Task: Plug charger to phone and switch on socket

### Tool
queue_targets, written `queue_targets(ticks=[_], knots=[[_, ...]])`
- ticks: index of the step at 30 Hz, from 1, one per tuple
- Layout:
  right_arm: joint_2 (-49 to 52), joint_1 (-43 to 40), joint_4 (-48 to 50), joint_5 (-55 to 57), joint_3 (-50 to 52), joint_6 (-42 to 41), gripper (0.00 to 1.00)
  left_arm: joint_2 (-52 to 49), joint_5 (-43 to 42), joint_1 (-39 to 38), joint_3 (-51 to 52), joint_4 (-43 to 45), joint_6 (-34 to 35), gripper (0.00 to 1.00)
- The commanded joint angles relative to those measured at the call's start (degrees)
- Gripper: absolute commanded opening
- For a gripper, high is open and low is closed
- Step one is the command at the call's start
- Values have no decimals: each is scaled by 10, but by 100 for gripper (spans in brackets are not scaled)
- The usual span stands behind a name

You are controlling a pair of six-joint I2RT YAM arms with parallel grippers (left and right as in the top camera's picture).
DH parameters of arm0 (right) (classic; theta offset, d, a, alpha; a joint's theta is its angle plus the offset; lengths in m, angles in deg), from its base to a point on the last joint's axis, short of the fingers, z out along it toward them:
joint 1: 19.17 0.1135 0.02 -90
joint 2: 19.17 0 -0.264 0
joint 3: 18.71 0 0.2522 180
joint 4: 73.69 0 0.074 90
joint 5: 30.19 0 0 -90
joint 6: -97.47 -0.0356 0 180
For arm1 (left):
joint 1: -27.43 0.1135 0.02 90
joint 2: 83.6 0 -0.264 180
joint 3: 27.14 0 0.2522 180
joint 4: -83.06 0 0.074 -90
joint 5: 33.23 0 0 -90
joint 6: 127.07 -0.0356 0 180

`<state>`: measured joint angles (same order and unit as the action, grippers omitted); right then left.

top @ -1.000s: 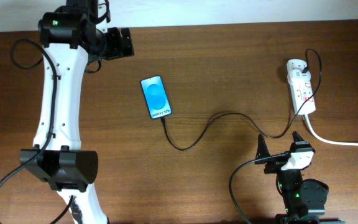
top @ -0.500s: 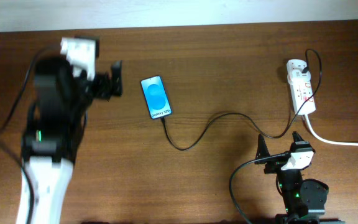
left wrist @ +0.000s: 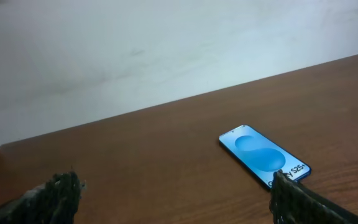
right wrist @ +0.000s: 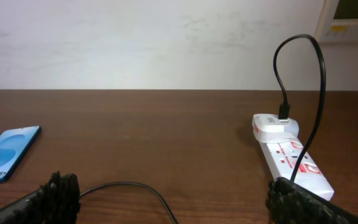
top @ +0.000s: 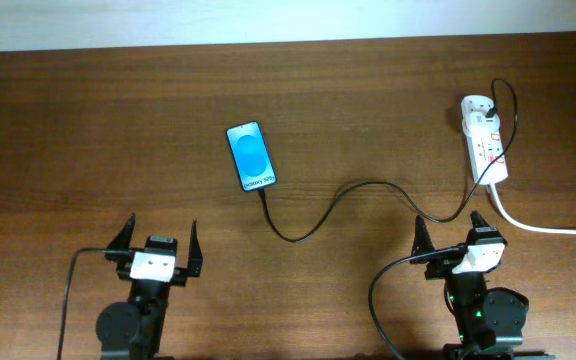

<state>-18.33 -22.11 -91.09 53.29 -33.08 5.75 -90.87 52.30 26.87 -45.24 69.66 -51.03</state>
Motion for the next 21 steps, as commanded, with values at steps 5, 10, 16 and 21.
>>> queue_targets(ticks=[5, 10, 16, 21], knots=[[-5, 3, -3, -3, 3, -3, 99, 70, -2, 2, 38, -47, -7, 99], [-5, 3, -3, -3, 3, -3, 98, 70, -2, 2, 38, -47, -7, 99], [-5, 3, -3, -3, 3, -3, 98, 70, -2, 2, 38, -47, -7, 99], [-5, 3, -3, -3, 3, -3, 99, 70, -2, 2, 38, -47, -7, 99]])
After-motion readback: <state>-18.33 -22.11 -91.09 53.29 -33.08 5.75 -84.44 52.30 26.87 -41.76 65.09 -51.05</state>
